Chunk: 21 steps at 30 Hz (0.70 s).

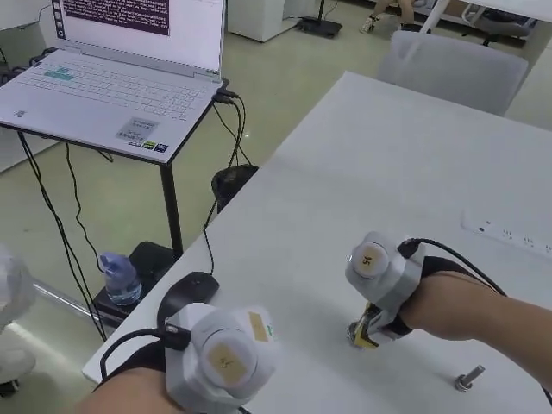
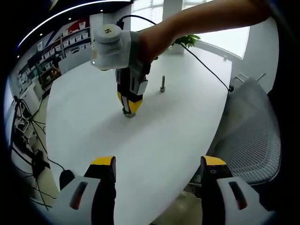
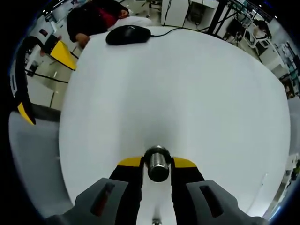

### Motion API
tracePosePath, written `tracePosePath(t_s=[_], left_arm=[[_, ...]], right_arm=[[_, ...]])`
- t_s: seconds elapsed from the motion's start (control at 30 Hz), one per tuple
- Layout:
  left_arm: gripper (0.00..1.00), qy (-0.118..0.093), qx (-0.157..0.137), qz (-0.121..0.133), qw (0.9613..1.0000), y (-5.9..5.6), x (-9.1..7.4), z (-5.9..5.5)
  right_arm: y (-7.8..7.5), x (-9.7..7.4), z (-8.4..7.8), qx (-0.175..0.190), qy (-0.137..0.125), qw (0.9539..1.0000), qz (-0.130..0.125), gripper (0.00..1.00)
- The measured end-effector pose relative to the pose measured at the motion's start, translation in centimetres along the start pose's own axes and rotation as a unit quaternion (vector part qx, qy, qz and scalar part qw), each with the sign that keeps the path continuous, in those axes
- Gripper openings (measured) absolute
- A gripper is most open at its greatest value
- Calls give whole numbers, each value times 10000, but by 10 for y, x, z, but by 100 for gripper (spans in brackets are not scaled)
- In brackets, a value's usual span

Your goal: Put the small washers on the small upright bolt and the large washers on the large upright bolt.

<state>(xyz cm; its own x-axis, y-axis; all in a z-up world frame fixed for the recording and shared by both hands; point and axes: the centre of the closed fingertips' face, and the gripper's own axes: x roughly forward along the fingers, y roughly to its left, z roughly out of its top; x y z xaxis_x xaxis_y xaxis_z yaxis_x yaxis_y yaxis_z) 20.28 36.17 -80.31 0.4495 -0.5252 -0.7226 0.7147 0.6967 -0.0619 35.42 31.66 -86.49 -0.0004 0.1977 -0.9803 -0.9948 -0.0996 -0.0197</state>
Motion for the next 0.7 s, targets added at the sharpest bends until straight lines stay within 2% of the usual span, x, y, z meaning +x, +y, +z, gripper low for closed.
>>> tracePosePath(t_s=[0.57,0.7], left_arm=[[71,40,-25,-29,10000,-5,0,-1],[71,44,-25,-16,10000,-5,0,-2]], right_arm=[[1,1,0,-32,18,10000,-39,25],[1,0,2,0,-53,10000,-37,26]])
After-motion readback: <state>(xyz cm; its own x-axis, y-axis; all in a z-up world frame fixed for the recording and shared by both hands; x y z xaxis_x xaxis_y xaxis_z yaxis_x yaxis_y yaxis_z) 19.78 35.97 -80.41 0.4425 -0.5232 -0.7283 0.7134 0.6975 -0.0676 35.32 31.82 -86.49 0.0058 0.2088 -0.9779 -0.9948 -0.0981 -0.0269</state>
